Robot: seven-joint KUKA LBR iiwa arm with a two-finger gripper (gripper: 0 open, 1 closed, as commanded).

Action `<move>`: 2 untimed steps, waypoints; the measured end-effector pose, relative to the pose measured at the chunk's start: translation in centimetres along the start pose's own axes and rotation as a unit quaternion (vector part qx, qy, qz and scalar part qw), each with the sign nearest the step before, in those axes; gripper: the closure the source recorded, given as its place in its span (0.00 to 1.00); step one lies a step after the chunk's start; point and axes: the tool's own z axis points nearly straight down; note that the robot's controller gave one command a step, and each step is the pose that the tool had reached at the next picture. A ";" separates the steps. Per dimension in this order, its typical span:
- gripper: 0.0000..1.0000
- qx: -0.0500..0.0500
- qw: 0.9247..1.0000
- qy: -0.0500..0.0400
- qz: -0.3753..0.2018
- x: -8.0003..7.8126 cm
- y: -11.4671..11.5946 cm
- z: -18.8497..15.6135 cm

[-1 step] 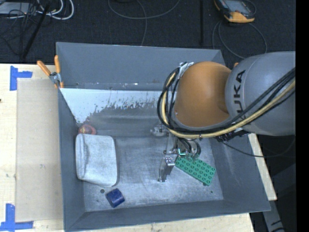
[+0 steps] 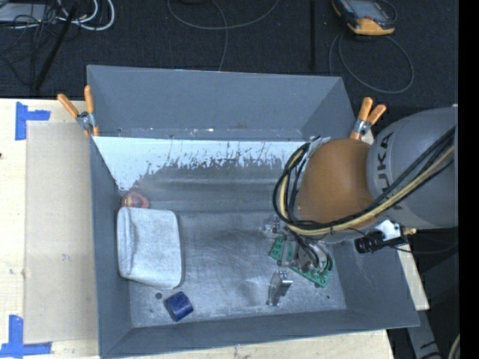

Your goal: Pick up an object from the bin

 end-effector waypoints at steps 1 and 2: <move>0.00 -0.003 0.995 -0.007 0.098 -5.1 -6.8 4.5; 1.00 -0.003 0.995 -0.011 0.099 -5.4 -6.7 4.0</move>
Offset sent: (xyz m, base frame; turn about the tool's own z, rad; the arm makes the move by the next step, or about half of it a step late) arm 0.0442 -0.0708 -0.0458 0.1967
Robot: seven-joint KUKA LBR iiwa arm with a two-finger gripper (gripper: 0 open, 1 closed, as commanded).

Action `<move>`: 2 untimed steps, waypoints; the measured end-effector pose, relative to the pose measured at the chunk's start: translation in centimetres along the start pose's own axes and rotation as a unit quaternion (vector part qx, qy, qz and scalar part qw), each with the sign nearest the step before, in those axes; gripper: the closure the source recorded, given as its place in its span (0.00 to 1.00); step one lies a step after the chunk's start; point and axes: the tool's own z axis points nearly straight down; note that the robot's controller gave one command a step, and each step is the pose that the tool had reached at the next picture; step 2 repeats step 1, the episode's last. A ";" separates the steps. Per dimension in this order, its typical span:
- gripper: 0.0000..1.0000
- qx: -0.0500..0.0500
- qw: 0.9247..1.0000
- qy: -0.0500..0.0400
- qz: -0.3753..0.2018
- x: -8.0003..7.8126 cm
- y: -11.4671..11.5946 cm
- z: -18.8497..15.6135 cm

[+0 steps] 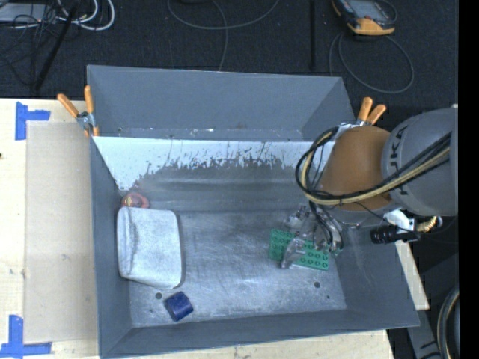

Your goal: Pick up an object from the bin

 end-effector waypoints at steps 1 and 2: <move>1.00 0.001 0.999 0.002 0.049 -0.6 1.0 -13.7; 1.00 0.001 0.999 0.002 0.049 -0.6 1.0 -13.7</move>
Offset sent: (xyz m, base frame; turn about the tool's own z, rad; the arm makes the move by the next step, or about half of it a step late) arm 0.0047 0.0071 0.1330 0.1000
